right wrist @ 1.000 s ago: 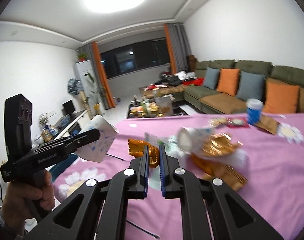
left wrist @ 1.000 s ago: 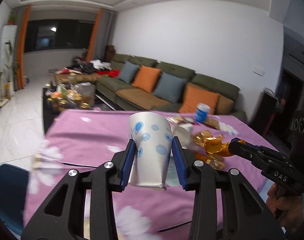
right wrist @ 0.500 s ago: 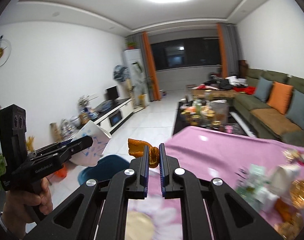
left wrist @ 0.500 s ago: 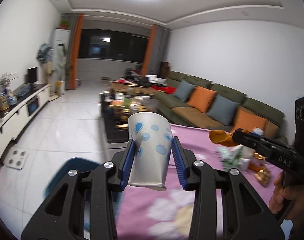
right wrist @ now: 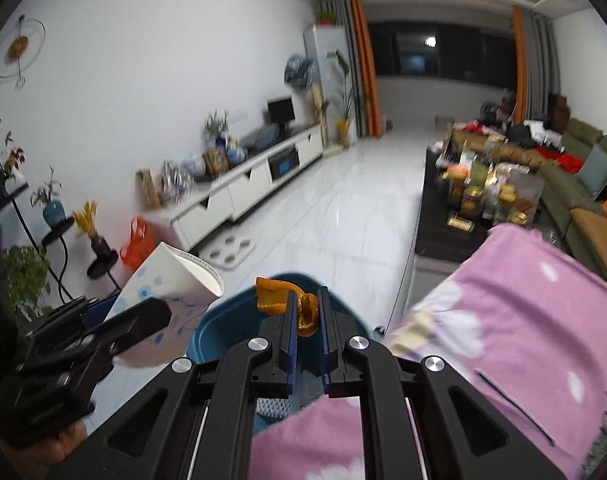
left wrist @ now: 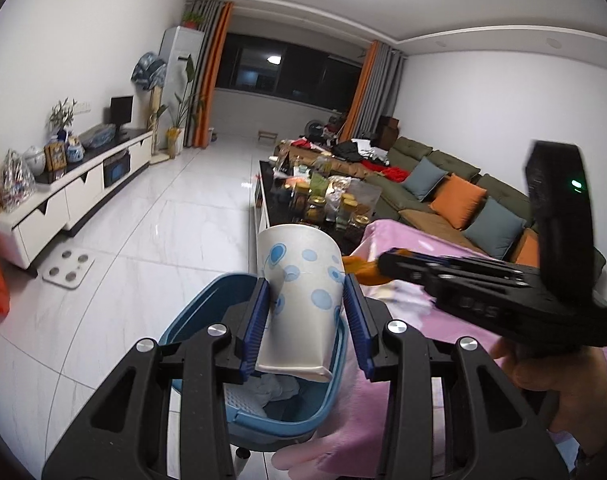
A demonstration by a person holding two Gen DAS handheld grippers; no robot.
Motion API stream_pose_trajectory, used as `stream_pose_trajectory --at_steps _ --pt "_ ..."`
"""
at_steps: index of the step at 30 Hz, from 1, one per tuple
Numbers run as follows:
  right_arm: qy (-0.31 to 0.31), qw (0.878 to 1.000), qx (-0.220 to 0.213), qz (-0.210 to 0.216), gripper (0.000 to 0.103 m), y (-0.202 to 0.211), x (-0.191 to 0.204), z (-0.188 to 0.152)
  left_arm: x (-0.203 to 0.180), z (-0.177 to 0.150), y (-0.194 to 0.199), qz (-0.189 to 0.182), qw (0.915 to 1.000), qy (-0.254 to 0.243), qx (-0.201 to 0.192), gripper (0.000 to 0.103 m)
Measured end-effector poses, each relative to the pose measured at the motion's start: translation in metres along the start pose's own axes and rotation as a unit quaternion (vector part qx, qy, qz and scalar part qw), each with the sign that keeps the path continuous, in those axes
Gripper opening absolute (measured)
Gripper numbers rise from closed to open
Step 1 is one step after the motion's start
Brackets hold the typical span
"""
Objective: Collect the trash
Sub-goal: 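Carry the cup and wrapper to the teal bin and release both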
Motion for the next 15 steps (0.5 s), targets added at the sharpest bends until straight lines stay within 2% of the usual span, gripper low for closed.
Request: stream_pose_trajectory --at_steps 8,15 --pt "0.003 0.996 0.085 -0.010 0.008 -0.067 0.011 -0.010 0.009 -0.031 -0.065 0.017 0.9983 0.022 0.052 0.038" --pt "0.001 0.993 0.120 -0.015 0.008 -0.090 0.010 -0.019 0.011 -0.043 -0.107 0.030 0.9963 0.017 0.078 0.039"
Point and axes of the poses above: each gripper's, at about its wrist camera, not at the fingertips, and y roughly against the way its jaws point, x to its left, z to its top, the point moved 1 cm from there along -y, roughly the way its jaws point, and after that the axes turned 6 degrees about -x, right-handed, at the moved point
